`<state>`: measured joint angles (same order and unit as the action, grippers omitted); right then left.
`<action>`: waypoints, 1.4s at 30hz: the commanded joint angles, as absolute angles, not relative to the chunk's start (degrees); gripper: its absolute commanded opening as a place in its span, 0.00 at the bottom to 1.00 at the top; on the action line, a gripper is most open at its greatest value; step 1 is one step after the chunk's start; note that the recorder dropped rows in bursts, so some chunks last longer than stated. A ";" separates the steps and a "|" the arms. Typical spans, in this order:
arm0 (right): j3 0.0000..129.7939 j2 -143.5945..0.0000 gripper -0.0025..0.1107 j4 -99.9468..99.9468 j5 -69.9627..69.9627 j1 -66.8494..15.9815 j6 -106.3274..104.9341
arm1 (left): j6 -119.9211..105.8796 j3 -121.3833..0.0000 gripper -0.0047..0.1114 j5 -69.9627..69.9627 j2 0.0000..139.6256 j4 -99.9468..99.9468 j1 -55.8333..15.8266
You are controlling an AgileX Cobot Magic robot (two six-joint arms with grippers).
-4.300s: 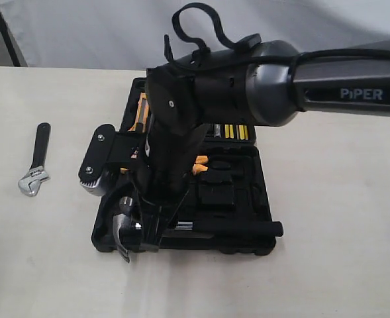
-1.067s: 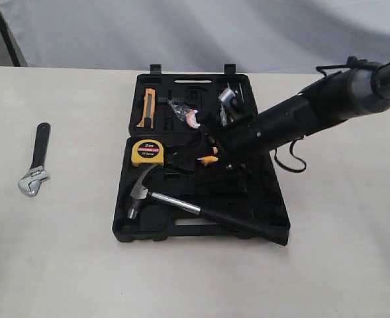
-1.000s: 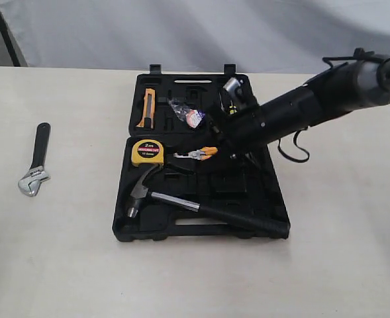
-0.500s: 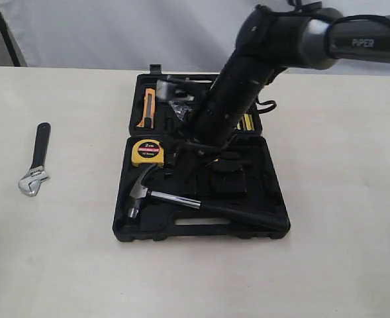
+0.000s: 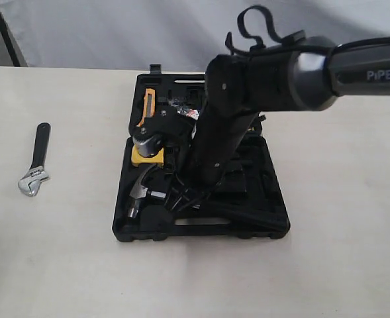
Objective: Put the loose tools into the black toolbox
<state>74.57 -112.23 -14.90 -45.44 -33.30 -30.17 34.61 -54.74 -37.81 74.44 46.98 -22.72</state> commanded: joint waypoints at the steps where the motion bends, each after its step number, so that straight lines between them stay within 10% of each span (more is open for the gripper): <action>1: 73.21 -113.72 0.02 -13.29 -42.13 -36.15 -31.38 | 35.20 -54.20 0.05 -36.83 73.98 46.20 -22.53; 42: 75.97 -108.25 0.02 -16.64 -46.05 -40.51 -31.31 | 35.20 -54.20 0.05 -36.83 73.98 46.20 -22.53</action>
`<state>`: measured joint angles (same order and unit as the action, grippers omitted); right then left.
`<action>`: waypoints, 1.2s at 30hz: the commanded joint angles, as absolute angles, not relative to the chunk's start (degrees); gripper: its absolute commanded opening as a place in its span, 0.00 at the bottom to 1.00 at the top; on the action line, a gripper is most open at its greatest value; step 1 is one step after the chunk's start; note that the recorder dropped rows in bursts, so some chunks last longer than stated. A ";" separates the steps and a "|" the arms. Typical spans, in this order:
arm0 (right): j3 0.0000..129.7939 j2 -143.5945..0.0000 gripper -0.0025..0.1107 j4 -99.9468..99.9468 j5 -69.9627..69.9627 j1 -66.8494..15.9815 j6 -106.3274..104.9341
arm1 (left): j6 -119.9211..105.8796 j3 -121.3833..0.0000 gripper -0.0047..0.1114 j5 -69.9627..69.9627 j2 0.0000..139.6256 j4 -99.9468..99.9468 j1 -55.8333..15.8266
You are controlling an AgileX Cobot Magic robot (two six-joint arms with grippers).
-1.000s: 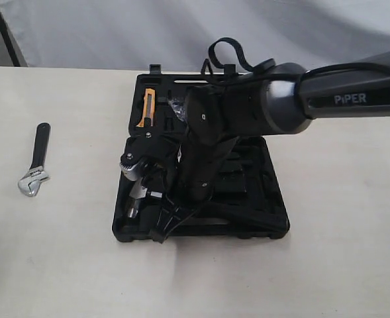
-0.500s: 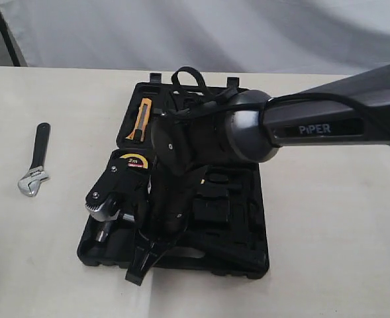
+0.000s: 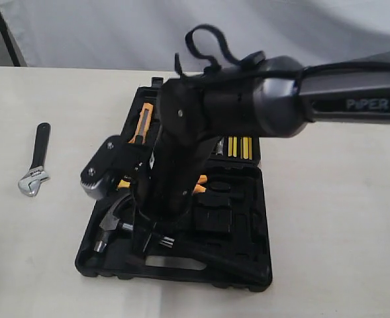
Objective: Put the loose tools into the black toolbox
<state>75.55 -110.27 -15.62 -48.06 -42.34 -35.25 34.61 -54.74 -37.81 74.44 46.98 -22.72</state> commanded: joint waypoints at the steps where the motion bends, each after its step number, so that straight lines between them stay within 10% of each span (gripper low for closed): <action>1: 75.84 -108.25 0.02 -16.63 -45.67 -40.50 -31.06 | 35.20 -54.20 0.05 -36.83 73.98 46.20 -22.53; 12: 75.84 -113.02 0.44 -15.26 -45.83 -40.78 -30.62 | 35.20 -54.20 0.05 -36.83 73.98 46.20 -22.53; 17: 75.84 -115.03 0.37 -12.49 -45.55 -40.78 -30.62 | 35.20 -54.20 0.05 -36.83 73.98 46.20 -22.53; 22: 75.95 -114.69 0.02 -9.40 -45.09 -40.78 -32.23 | 35.20 -54.20 0.05 -36.83 73.98 46.20 -22.53; 36: 79.22 -111.43 0.02 -9.40 -47.97 -40.78 -43.79 | 35.20 -54.20 0.05 -36.83 73.98 46.20 -22.53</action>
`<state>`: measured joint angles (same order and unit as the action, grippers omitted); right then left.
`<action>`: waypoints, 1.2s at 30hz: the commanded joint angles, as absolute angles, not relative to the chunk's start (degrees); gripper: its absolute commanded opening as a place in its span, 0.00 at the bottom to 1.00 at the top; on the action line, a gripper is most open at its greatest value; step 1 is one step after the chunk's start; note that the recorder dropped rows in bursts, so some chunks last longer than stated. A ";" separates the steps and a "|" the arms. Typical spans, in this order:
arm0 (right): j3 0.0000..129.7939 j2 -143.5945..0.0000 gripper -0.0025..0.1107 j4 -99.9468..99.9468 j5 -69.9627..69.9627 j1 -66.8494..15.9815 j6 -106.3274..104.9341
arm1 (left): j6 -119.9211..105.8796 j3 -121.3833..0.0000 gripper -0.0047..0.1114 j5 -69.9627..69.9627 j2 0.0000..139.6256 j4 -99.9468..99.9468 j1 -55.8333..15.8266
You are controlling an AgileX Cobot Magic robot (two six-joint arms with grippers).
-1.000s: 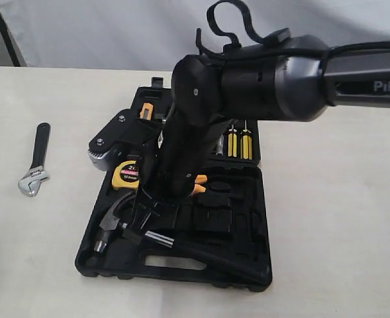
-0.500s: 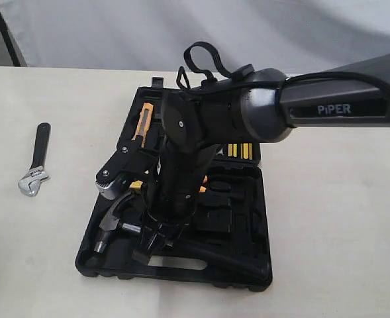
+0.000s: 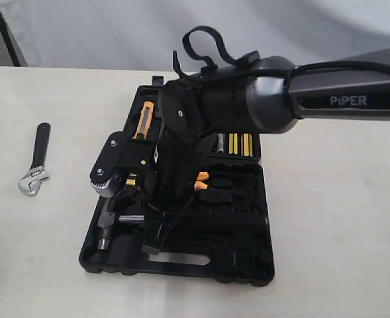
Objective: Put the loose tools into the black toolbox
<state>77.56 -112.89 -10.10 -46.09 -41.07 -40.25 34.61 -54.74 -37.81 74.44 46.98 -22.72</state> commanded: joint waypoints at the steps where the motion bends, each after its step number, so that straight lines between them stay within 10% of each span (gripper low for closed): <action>1: 79.22 -111.43 0.02 -9.40 -47.97 -40.78 -43.79 | 35.20 -54.20 0.05 -36.83 73.98 46.20 -22.53; 15: 79.12 -115.61 0.04 -8.71 -49.93 -40.78 -43.12 | 35.20 -54.20 0.05 -36.83 73.98 46.20 -22.53; 24: 81.10 -114.26 0.49 -8.31 -50.49 -40.78 -40.90 | 35.20 -54.20 0.05 -36.83 73.98 46.20 -22.53; 27: 84.89 -112.42 0.39 -8.52 -50.22 -40.78 -35.09 | 35.20 -54.20 0.05 -36.83 73.98 46.20 -22.53; 31: 87.86 -112.31 0.02 -8.57 -50.66 -40.78 -30.16 | 35.20 -54.20 0.05 -36.83 73.98 46.20 -22.53; 36: 87.86 -114.34 0.03 -8.87 -55.62 -40.78 -25.93 | 35.20 -54.20 0.05 -36.83 73.98 46.20 -22.53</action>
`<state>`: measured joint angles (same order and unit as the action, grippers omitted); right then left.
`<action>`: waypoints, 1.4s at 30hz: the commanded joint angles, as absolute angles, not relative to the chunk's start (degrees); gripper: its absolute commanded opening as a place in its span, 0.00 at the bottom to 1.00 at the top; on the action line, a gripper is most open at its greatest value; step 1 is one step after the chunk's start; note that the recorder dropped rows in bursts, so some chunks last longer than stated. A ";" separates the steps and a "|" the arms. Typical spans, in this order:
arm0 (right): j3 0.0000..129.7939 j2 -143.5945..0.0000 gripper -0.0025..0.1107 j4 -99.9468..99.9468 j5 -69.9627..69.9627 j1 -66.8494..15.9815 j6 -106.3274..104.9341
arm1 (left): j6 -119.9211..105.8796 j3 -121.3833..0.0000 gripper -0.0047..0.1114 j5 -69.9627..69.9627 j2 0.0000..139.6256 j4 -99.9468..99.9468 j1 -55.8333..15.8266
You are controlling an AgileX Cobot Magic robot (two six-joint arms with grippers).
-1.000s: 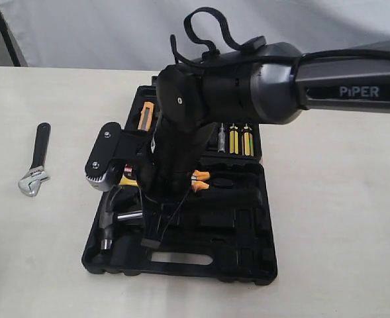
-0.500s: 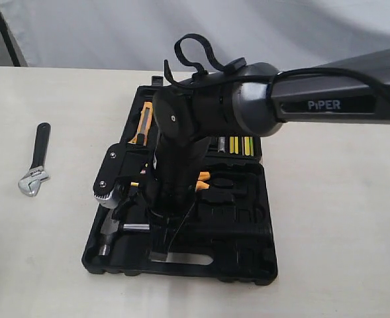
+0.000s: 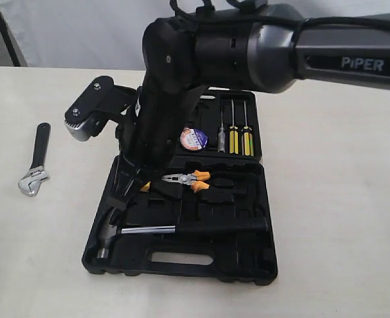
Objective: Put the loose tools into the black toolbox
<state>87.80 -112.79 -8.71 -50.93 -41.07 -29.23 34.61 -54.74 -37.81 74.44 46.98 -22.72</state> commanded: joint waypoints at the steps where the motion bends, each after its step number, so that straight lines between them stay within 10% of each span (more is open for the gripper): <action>1: 87.86 -114.61 0.03 -8.87 -56.52 -40.78 -24.35 | 35.20 -54.20 0.05 -36.83 73.98 46.20 -22.53; 42: 77.14 -115.97 0.03 -4.04 -54.68 -37.48 -9.10 | 35.20 -54.20 0.05 -36.83 73.98 46.20 -22.53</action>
<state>77.85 -115.18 -4.67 -56.90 -37.92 -7.90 34.61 -54.74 -37.81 74.44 46.98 -22.72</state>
